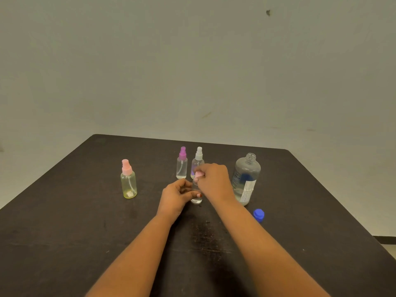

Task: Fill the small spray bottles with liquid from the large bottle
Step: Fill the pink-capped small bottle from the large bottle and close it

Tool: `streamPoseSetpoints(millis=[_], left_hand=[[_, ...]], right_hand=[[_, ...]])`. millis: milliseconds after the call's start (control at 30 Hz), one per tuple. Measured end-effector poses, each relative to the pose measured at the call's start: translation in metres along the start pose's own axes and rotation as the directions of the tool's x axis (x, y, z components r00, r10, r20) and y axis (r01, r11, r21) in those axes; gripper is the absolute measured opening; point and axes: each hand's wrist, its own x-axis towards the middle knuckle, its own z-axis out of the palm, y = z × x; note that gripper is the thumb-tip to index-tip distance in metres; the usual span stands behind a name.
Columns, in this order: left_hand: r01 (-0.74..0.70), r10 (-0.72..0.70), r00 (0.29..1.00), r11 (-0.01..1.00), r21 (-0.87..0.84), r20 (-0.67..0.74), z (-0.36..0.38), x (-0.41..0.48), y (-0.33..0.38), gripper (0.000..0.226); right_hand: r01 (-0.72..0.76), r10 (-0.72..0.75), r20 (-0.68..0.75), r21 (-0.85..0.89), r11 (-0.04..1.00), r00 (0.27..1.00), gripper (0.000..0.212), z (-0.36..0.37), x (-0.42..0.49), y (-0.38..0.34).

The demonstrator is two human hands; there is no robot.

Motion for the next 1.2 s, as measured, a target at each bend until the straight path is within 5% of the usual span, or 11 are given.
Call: streamPoseSetpoints(millis=[333,667,867,1033,1200], left_hand=[[-0.016,0.017,1.0,0.999,0.05,-0.011,0.0,-0.004,0.004,0.015],[-0.019,0.023,1.0,0.988,0.155,-0.019,0.0,-0.008,0.007,0.013],[-0.002,0.001,1.0,0.971,0.239,0.003,0.0,-0.01,0.01,0.029],[0.057,-0.037,0.996,0.958,0.283,-0.077,0.007,-0.012,0.016,0.046],[0.07,-0.036,0.989,0.969,0.237,-0.142,0.014,-0.024,0.017,0.031]], right_hand=[[-0.117,0.139,-0.209,0.114,0.987,0.968,0.02,0.019,-0.01,-0.01],[-0.113,0.15,-0.167,0.217,0.97,0.974,0.026,0.017,-0.011,-0.006],[-0.138,0.254,-0.165,0.508,0.85,0.953,0.047,0.017,-0.026,0.009],[-0.281,0.329,-0.061,0.391,0.876,0.942,0.044,0.031,-0.041,0.022],[-0.225,0.26,-0.054,0.357,0.907,0.964,0.03,0.043,-0.04,0.015]])
